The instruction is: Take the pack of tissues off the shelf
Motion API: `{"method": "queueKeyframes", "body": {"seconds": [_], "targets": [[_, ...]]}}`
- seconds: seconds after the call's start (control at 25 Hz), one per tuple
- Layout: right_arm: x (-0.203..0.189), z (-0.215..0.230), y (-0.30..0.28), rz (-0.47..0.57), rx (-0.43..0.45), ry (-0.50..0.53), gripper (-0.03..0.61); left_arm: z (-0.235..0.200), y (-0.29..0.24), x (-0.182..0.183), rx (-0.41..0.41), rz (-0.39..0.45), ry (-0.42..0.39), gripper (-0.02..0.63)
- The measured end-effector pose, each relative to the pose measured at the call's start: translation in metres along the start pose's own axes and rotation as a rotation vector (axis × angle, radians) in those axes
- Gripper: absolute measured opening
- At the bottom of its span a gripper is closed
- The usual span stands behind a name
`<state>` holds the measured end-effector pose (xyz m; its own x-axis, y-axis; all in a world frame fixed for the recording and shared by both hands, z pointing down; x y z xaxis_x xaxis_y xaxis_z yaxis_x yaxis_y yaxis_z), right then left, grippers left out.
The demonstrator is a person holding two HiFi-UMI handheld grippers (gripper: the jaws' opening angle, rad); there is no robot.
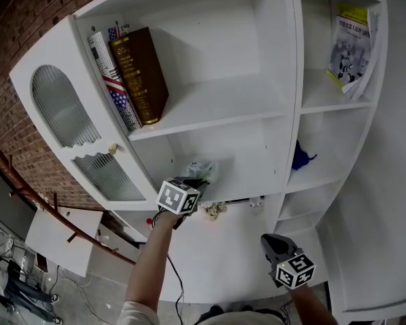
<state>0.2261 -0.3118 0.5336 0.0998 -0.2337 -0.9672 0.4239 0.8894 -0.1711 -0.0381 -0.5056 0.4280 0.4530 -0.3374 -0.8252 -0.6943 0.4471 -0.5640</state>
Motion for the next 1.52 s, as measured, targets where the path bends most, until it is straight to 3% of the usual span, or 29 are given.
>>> {"method": "queueKeyframes", "body": {"seconds": [0.8, 1.52], "targets": [[0.001, -0.006, 0.008, 0.004, 0.031, 0.016, 0.032, 0.040, 0.047, -0.002, 0.039, 0.160, -0.045, 0.040], [-0.001, -0.036, 0.010, 0.003, 0.064, 0.037, 0.032, 0.088, 0.108, -0.028, 0.059, 0.278, -0.051, 0.040]]}}
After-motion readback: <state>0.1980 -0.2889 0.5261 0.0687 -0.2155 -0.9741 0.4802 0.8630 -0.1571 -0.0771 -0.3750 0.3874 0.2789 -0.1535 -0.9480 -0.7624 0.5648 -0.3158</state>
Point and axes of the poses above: the fingertips, and each gripper's own axes: y backward along the fingers, z to its right, x out of its top, the point moved 8 cm from there along y, backward along the fingers, and after that the axes turned 14 degrees about -x, right-handed, at the moved point
